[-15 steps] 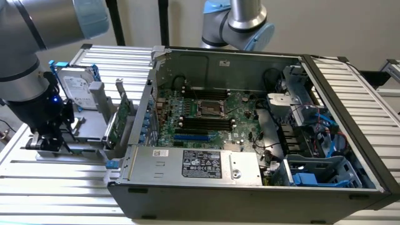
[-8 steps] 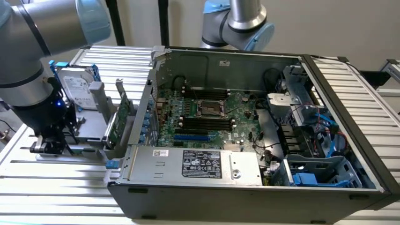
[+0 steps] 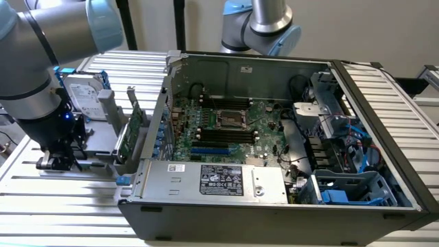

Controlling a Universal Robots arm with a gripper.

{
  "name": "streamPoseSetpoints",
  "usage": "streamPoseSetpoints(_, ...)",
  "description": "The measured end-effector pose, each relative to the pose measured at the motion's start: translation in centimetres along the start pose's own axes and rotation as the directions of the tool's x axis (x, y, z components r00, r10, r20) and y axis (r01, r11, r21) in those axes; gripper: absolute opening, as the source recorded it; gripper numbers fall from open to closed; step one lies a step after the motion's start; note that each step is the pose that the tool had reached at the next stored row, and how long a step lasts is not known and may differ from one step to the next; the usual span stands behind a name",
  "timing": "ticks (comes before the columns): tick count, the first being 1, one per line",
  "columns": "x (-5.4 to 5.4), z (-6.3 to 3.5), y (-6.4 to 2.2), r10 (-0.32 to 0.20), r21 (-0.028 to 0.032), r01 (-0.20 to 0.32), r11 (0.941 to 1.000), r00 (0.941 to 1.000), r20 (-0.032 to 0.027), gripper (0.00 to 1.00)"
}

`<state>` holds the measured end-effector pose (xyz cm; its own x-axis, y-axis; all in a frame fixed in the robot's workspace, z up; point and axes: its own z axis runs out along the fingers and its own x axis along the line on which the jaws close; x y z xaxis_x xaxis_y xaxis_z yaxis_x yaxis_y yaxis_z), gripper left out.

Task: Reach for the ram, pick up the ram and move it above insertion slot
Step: 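Pick up the ram and move it above insertion slot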

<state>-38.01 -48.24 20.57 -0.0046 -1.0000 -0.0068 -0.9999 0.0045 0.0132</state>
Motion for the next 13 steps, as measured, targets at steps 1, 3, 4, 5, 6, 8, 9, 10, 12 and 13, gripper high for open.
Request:
streamPoseSetpoints(1, -0.08, 0.05, 0.0, 0.0, -0.0003, 0.0, 1.0, 1.0, 0.0001, 0.36)
streamPoseSetpoints(3, -0.24, 0.14, 0.0, 0.0, -0.001, 0.0, 1.0, 1.0, 0.0003, 0.36)
streamPoseSetpoints(4, -0.27, 0.18, 0.0, -0.001, -0.002, 0.001, 1.0, 1.0, 0.0004, 0.36)
streamPoseSetpoints(5, -0.28, 0.22, 0.0, -0.001, -0.0042, 0.001, 1.0, 1.0, 0.0002, 0.36)
streamPoseSetpoints(6, -0.29, 0.25, 0.0, -0.001, -0.0064, 0.001, 1.0, 1.0, 0.0001, 0.36)
streamPoseSetpoints(8, -0.3, 0.36, 0.0, -0.001, -0.0117, 0.001, 0.9999, 1.0, 0.0002, 0.36)
streamPoseSetpoints(9, -0.3, 0.42, 0.0, -0.001, -0.0142, 0.001, 0.9999, 1.0, 0.0002, 0.36)
streamPoseSetpoints(10, -0.31, 0.5, 0.0, -0.001, -0.0157, 0.001, 0.9999, 1.0, 0.0001, 0.36)
streamPoseSetpoints(12, -0.31, 0.69, 0.0, -0.001, -0.0173, 0.001, 0.9998, 1.0, 0.0001, 0.36)
streamPoseSetpoints(13, -0.31, 0.77, 0.0, -0.002, -0.0177, 0.002, 0.9998, 1.0, 0.0, 0.36)
